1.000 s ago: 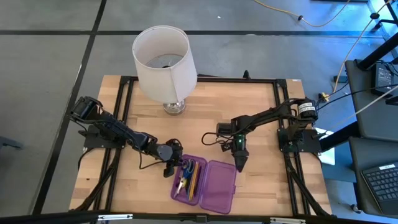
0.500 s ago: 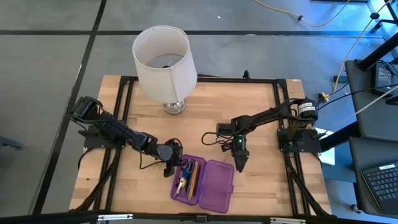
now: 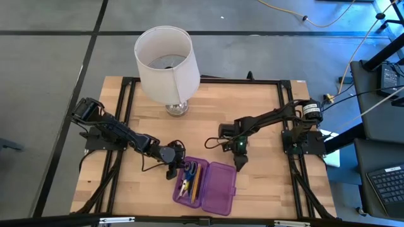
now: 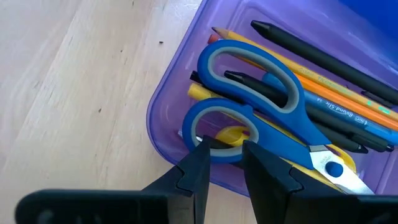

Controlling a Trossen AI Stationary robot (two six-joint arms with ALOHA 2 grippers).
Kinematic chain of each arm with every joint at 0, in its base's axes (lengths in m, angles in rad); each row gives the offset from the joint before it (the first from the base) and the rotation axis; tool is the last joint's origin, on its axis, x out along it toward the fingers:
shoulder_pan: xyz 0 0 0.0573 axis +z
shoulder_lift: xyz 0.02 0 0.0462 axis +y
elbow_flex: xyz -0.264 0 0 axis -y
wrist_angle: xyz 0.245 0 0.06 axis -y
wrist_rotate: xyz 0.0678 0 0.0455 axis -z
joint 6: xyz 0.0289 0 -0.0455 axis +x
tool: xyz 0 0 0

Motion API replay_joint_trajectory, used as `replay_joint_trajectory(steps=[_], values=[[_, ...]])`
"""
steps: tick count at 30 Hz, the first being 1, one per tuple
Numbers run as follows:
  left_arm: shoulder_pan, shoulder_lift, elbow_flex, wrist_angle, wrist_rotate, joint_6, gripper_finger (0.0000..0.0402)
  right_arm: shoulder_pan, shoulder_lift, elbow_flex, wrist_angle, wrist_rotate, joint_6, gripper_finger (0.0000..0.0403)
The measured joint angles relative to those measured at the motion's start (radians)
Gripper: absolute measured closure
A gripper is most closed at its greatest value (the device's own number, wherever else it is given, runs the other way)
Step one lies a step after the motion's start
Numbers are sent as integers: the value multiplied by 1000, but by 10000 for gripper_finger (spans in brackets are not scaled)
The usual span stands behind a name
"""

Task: Pick & place school supplies into a supply box
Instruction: Close the violet supply box

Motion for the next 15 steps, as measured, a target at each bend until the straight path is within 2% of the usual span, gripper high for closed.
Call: replay_joint_trajectory(steps=[7,11,15], values=[[0,0,0,0,0,1,313,18,0,0,158,-5,71,69],[0,0,0,0,0,1,313,42,0,0,183,-13,76,69],[0,0,0,0,0,1,313,59,0,0,177,-104,76,69]])
